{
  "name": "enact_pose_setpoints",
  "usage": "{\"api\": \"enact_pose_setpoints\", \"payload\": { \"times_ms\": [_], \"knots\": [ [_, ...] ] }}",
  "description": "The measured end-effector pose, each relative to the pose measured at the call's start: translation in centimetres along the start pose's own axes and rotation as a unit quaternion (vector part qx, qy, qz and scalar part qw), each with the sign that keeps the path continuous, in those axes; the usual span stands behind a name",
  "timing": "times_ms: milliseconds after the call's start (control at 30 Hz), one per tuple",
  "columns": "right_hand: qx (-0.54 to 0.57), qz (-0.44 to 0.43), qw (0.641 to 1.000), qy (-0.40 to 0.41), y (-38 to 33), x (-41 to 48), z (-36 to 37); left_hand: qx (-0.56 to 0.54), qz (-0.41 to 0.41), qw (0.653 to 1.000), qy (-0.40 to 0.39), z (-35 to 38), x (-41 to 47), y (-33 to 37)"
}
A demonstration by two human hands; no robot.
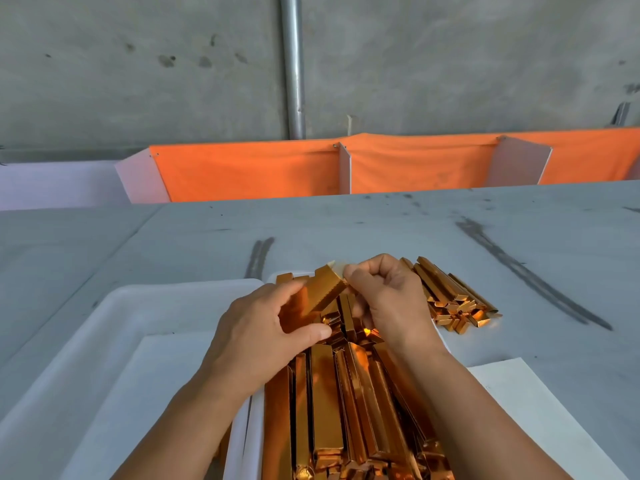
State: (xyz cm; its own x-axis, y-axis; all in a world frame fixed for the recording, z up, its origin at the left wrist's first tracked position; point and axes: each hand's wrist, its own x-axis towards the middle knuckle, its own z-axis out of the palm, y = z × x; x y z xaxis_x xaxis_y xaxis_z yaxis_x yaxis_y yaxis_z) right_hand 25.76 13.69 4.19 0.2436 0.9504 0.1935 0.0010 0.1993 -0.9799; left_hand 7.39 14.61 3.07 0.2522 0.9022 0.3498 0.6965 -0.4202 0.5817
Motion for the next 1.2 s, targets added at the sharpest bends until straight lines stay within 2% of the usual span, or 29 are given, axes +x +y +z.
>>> {"api": "enact_pose_setpoints", "payload": {
  "times_ms": [133, 433, 633, 833, 1000, 1200],
  "knots": [
    [-0.025, -0.021, 0.999, -0.021, 0.0, -0.4, 0.8, 0.031, 0.003, 0.999, 0.021, 0.4, 0.1, -0.5],
    [0.008, -0.026, 0.999, -0.044, -0.8, -0.8, 0.8, 0.017, 0.031, 0.999, 0.033, 0.8, -0.2, -0.2],
    [0.012, -0.050, 0.997, -0.059, -0.5, -0.9, 1.0, 0.033, 0.004, 0.999, 0.038, 1.1, -0.1, 0.1],
    [-0.082, -0.114, 0.990, -0.015, 0.3, -1.0, 1.4, 0.049, -0.018, 0.998, 0.045, 1.0, 0.1, 0.1],
    [-0.166, -0.160, 0.973, -0.025, 0.5, -1.6, 2.1, 0.072, -0.012, 0.996, 0.047, 0.8, 0.1, 0.5],
    [-0.152, -0.133, 0.979, -0.021, 0.5, -1.5, 2.4, 0.078, 0.000, 0.996, 0.051, 0.8, 0.0, 0.4]
  ]
}}
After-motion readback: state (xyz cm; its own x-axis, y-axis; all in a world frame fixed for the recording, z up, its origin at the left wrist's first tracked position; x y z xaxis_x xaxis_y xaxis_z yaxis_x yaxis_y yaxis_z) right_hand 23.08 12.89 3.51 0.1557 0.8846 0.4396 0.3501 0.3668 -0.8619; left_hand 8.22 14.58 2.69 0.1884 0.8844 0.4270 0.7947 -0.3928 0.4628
